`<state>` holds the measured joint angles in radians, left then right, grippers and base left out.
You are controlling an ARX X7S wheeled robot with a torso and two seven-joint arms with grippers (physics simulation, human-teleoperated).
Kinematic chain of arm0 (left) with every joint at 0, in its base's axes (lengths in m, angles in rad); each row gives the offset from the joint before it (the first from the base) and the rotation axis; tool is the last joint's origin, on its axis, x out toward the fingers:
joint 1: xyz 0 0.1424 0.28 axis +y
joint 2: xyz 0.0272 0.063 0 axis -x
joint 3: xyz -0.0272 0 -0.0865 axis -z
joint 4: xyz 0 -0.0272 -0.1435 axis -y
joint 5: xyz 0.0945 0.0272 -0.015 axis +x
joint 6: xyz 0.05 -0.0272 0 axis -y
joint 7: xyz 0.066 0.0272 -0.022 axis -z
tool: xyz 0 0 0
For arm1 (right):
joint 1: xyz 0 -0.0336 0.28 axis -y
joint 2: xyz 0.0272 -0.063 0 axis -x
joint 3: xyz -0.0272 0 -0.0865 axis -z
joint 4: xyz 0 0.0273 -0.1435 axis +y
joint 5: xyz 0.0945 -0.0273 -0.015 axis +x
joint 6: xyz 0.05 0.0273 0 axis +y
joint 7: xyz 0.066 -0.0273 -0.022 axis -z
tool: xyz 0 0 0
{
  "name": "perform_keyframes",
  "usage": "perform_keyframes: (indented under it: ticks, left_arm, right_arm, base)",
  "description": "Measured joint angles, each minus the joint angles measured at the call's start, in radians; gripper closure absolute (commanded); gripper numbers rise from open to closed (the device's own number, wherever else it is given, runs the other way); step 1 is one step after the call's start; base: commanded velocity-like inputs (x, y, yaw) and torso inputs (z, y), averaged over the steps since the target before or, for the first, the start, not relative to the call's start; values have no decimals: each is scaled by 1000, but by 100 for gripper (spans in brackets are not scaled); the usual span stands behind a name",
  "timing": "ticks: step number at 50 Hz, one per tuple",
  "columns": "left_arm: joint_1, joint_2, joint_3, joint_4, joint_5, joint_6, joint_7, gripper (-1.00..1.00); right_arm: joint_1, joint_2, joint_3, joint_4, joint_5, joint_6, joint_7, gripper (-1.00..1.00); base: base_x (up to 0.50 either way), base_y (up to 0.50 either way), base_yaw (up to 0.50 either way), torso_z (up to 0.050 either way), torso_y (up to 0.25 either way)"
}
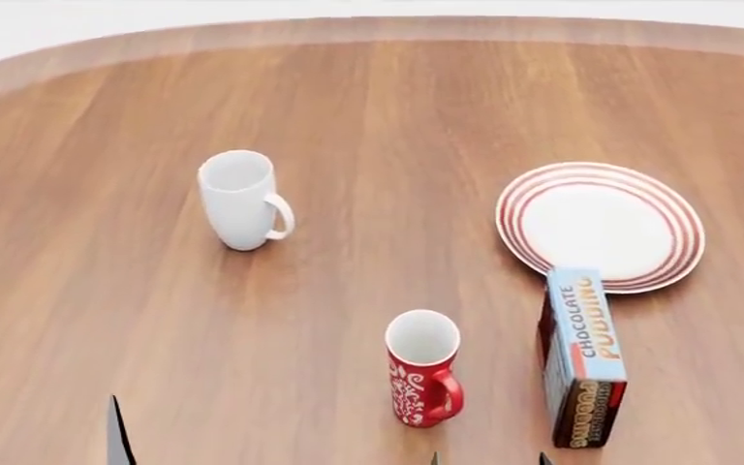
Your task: Pick up the red mug and put it on the plate
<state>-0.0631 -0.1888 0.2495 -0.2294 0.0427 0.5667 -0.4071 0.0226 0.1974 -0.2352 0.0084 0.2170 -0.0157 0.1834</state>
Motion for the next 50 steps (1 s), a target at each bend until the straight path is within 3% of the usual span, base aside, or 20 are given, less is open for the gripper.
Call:
perform_keyframes:
  ticks: [50]
  left_arm:
    - [-5, -18, 27, 1, -17, -1, -18, -100]
  right_arm:
    - [6, 18, -23, 4, 19, -6, 16, -100]
  base:
    - [203, 0, 0, 0, 0]
